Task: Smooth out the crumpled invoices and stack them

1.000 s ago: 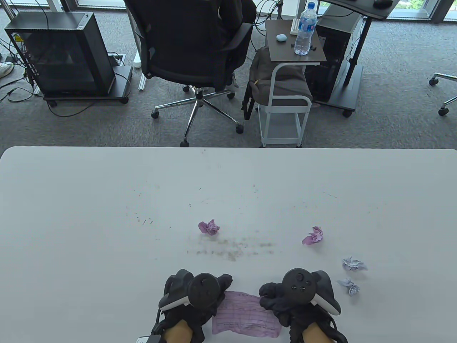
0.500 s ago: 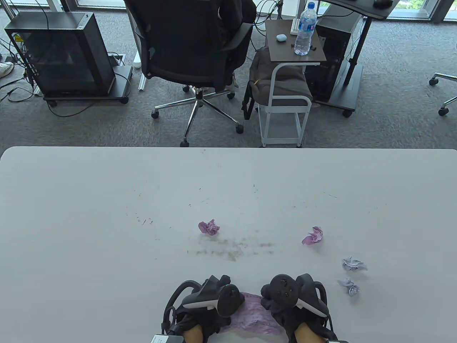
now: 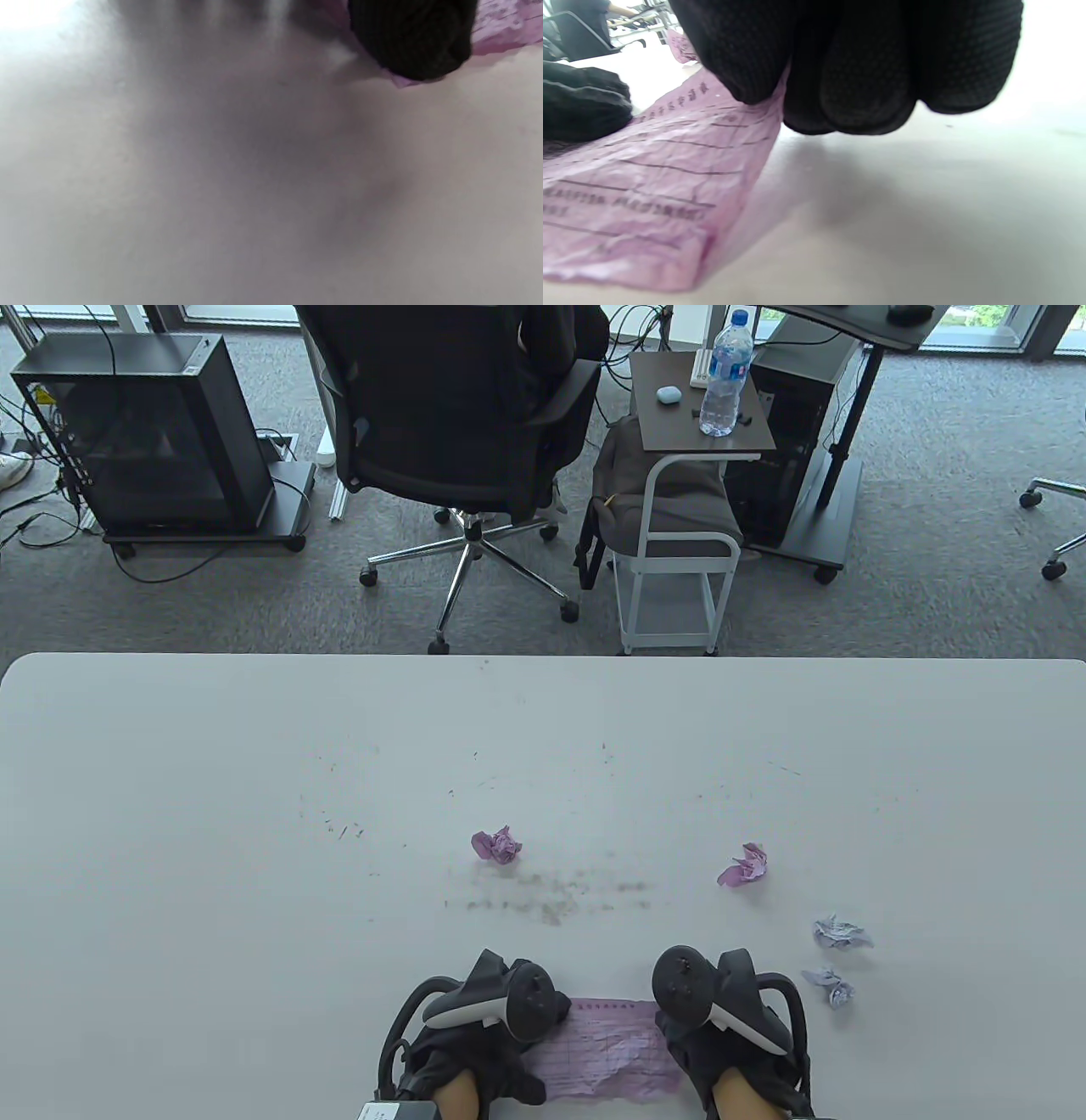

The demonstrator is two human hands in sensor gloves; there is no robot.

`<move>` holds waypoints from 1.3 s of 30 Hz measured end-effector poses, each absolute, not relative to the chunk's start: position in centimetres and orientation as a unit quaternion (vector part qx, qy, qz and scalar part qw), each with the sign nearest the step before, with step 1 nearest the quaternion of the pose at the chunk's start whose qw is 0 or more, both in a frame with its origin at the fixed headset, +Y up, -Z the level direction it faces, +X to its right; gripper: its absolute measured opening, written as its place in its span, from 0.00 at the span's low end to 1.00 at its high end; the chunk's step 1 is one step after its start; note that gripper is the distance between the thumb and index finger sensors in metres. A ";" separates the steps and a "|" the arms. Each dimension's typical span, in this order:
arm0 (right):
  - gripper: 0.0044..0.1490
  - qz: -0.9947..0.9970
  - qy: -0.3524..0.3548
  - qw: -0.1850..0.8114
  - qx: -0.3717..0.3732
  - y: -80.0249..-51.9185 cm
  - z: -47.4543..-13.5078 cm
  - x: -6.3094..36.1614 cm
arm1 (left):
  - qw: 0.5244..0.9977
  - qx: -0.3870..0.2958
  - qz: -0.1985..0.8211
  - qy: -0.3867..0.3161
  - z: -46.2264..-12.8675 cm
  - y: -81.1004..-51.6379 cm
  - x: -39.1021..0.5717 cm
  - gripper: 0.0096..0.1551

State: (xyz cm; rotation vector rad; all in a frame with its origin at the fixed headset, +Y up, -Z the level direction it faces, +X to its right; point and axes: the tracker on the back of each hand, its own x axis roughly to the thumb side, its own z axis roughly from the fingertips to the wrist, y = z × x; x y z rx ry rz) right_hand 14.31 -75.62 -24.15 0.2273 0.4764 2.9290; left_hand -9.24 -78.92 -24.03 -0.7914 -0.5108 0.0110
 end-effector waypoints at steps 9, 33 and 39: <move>0.30 0.986 0.027 0.137 0.089 -72.4 -23.3 14.6 | 0.888 -0.391 0.021 -0.241 -24.5 -79.0 -9.8 0.54; 0.21 0.899 0.338 0.062 0.271 -76.5 -21.1 5.3 | 0.886 -0.396 0.022 -0.238 -24.4 -78.9 -9.9 0.57; 0.21 0.904 0.372 0.079 0.198 -76.8 -22.2 8.2 | 0.886 -0.397 0.027 -0.238 -24.4 -79.0 -9.8 0.57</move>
